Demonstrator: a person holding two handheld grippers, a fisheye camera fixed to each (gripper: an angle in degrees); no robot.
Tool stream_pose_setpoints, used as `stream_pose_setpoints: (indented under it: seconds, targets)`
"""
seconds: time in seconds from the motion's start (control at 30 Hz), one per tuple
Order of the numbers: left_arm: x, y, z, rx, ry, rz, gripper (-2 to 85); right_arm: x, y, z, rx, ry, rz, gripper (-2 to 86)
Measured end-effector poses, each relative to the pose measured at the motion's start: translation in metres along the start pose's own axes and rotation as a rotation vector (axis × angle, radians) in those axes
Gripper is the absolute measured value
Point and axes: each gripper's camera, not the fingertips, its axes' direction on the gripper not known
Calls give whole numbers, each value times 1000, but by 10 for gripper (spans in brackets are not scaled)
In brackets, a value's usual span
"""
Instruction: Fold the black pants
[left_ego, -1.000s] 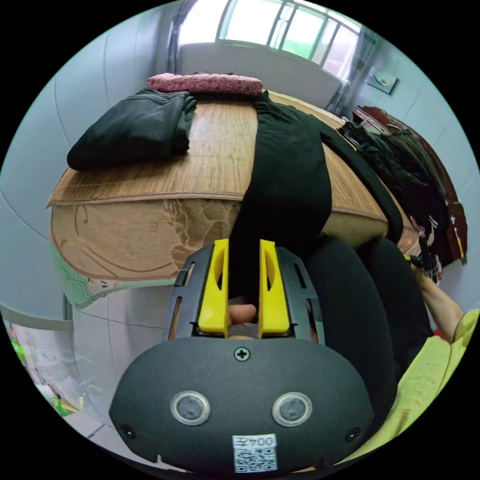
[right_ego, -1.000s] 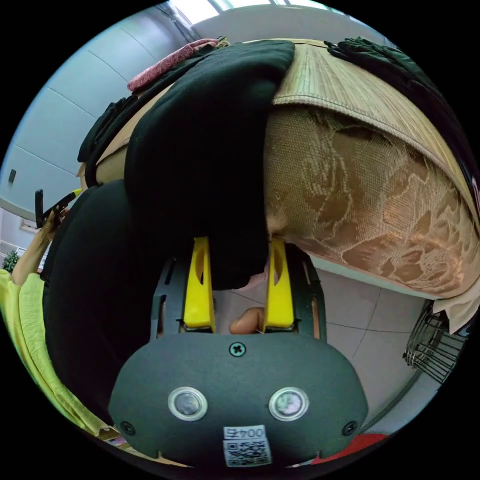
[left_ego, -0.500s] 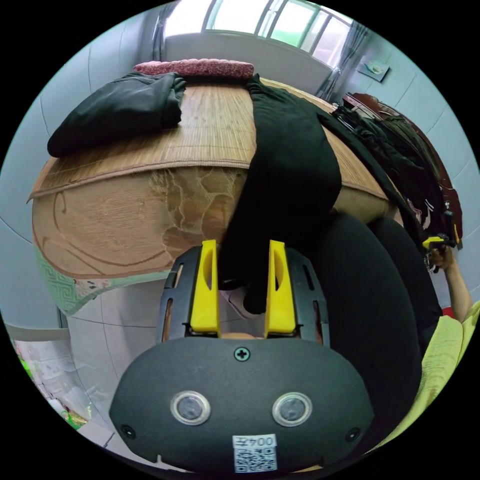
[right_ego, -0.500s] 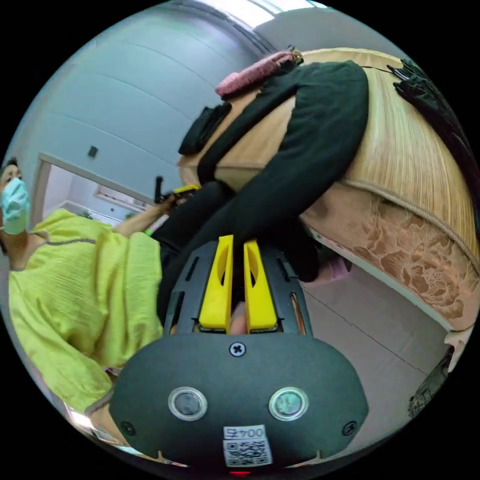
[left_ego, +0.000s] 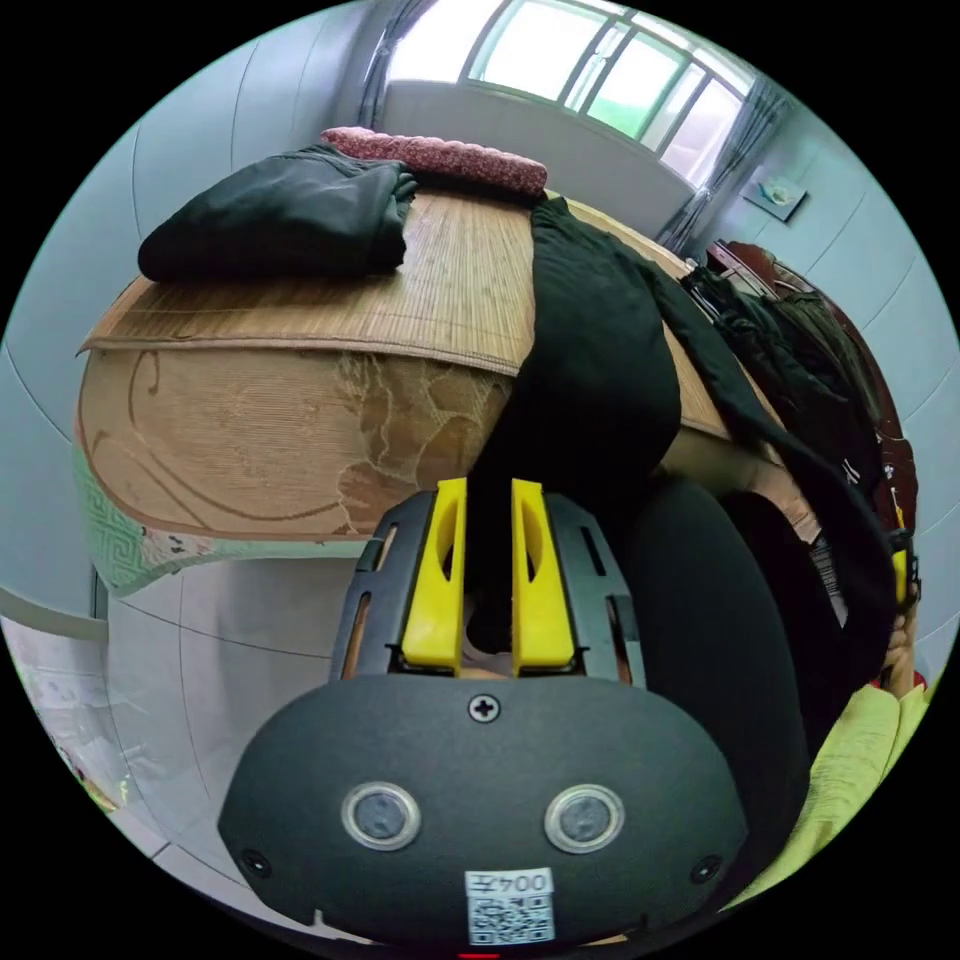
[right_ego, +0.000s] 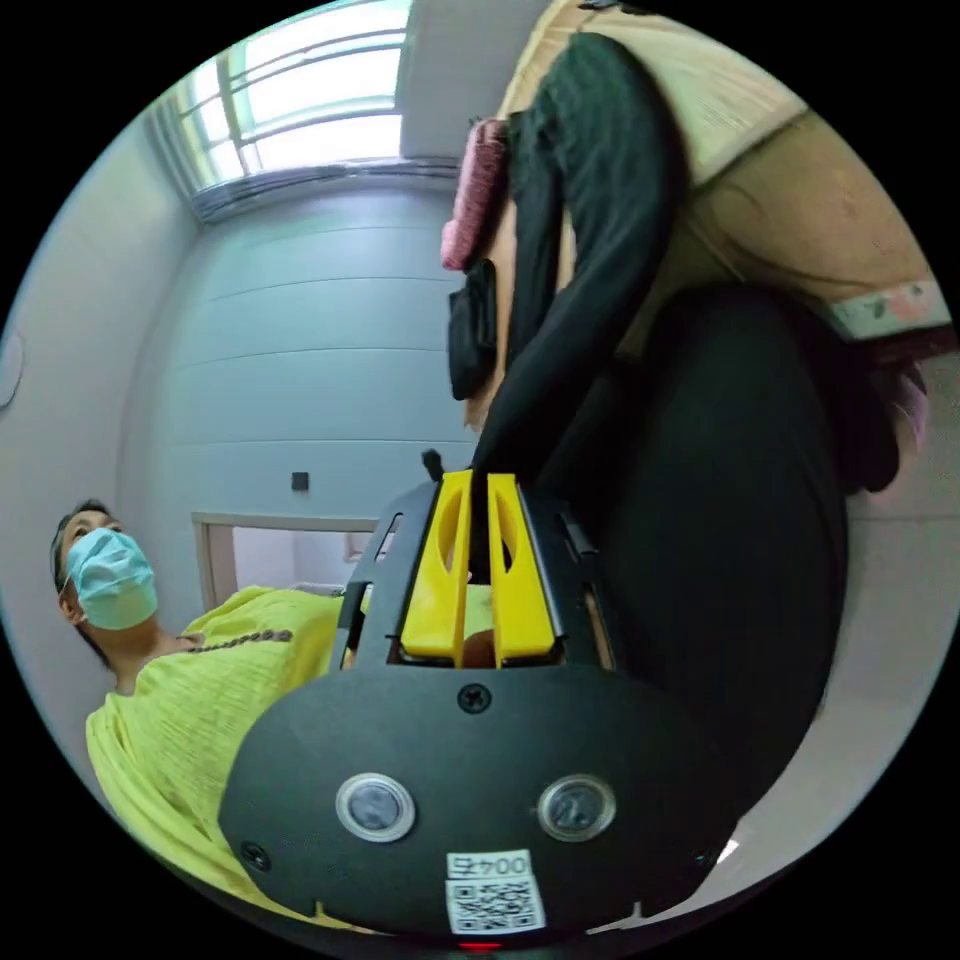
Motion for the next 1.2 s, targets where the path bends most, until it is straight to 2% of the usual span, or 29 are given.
stream_pose_setpoints:
  seconds: [0.13,0.3,0.37,0.43,0.5,0.63,0.77,0.83,0.9,1.0,1.07,1.2]
  targets:
    - [-6,-2,-18,21,2,8,63,-4,10,-36,91,137,-25,66]
    - [9,-7,-34,56,70,7,65,-39,-24,-77,187,495,-193,103]
    - [28,-13,-40,45,195,31,71,-48,-64,-75,183,696,-255,112]
    - [71,-24,-46,6,465,86,92,-52,-99,-69,184,781,-297,116]
    - [117,-30,-44,-72,575,161,115,-54,-138,-62,186,819,-329,118]
    - [233,-22,-35,-182,508,452,151,-33,-235,-55,227,759,-248,126]
    - [295,-2,-14,-280,533,578,152,-4,-315,-48,274,708,-112,180]
    - [324,22,0,-347,457,699,152,5,-339,-48,307,612,-69,199]
    - [336,37,5,-339,379,769,151,9,-360,-42,304,611,-42,203]
    - [342,31,12,-357,349,744,140,8,-385,-17,251,742,-61,163]
    - [339,24,19,-378,365,709,130,2,-397,6,181,864,-54,76]
    - [329,12,29,-415,393,627,99,-11,-393,31,128,953,-118,35]
